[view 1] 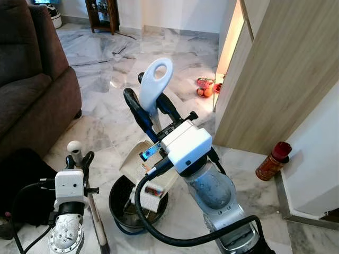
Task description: Sweep floor
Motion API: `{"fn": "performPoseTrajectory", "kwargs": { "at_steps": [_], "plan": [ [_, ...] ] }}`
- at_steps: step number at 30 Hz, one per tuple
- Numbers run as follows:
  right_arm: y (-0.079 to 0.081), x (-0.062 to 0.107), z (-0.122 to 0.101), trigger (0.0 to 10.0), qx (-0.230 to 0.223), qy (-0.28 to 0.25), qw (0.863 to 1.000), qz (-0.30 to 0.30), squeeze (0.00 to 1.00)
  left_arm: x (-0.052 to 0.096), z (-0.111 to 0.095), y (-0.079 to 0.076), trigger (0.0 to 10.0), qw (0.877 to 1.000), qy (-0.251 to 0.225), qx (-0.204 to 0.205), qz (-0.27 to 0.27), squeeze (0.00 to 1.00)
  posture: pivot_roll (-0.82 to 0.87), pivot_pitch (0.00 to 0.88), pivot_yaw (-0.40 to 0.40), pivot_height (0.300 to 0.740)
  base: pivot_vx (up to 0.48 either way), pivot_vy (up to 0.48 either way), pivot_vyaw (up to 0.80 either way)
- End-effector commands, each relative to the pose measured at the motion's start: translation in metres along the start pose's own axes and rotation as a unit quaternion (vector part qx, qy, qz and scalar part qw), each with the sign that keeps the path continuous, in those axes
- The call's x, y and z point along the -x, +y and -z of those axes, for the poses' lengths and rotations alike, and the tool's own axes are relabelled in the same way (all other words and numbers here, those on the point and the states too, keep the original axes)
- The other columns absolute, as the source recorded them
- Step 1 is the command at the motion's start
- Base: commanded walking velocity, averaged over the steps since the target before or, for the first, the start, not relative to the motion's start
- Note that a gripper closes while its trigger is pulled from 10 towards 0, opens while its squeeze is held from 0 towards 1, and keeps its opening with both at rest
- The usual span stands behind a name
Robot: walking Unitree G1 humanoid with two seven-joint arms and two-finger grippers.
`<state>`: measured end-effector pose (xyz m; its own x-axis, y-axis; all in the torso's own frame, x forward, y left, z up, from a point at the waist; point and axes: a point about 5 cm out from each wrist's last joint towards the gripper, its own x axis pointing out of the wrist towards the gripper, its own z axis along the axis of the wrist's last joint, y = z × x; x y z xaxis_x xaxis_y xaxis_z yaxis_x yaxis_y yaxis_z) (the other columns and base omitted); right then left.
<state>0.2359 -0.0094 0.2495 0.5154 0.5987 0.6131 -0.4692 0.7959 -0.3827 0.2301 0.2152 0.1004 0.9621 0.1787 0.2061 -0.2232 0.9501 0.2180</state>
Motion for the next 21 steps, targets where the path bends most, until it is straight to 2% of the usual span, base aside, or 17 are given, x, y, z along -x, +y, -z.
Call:
{"fn": "performPoseTrajectory", "kwargs": {
  "at_steps": [1, 8, 9, 10, 12, 21],
  "plan": [
    [-0.005, -0.003, -0.015, 10.0, 0.02, -0.042, 0.999, 0.009, 0.0, -0.001, -0.005, -0.001, 10.0, 1.0, -0.018, 0.001, 0.002, 0.0, 0.17, 0.08, -0.04, 0.74, 0.0, 0.0, 0.0],
    [-0.009, -0.003, -0.014, 10.0, 0.039, -0.04, 0.998, 0.022, 0.0, -0.002, -0.005, -0.002, 10.0, 1.0, -0.018, 0.002, 0.001, 0.0, 0.17, 0.081, -0.042, 0.74, 0.0, 0.0, 0.0],
    [-0.013, -0.003, -0.012, 10.0, 0.059, -0.032, 0.997, 0.035, 0.0, -0.002, -0.005, -0.002, 10.0, 1.0, -0.018, 0.002, 0.001, 0.0, 0.17, 0.082, -0.043, 0.74, 0.0, 0.0, 0.0],
    [-0.027, -0.003, -0.004, 10.0, 0.102, -0.009, 0.992, 0.075, 0.0, -0.002, -0.005, -0.002, 10.0, 1.0, -0.018, 0.003, 0.001, 0.0, 0.17, 0.081, -0.044, 0.74, 0.0, 0.0, 0.0],
    [-0.042, -0.001, 0.001, 10.0, 0.122, 0.009, 0.986, 0.117, 0.0, -0.002, -0.005, -0.003, 10.0, 1.0, -0.018, 0.004, 0.0, 0.0, 0.17, 0.084, -0.044, 0.74, 0.0, 0.0, 0.0],
    [-0.087, 0.012, 0.016, 10.0, 0.214, 0.047, 0.961, 0.169, 0.0, -0.001, -0.005, -0.003, 10.0, 1.0, -0.017, 0.004, 0.002, 0.0, 0.16, 0.087, -0.04, 0.74, 0.0, 0.0, 0.0]
  ]
}}
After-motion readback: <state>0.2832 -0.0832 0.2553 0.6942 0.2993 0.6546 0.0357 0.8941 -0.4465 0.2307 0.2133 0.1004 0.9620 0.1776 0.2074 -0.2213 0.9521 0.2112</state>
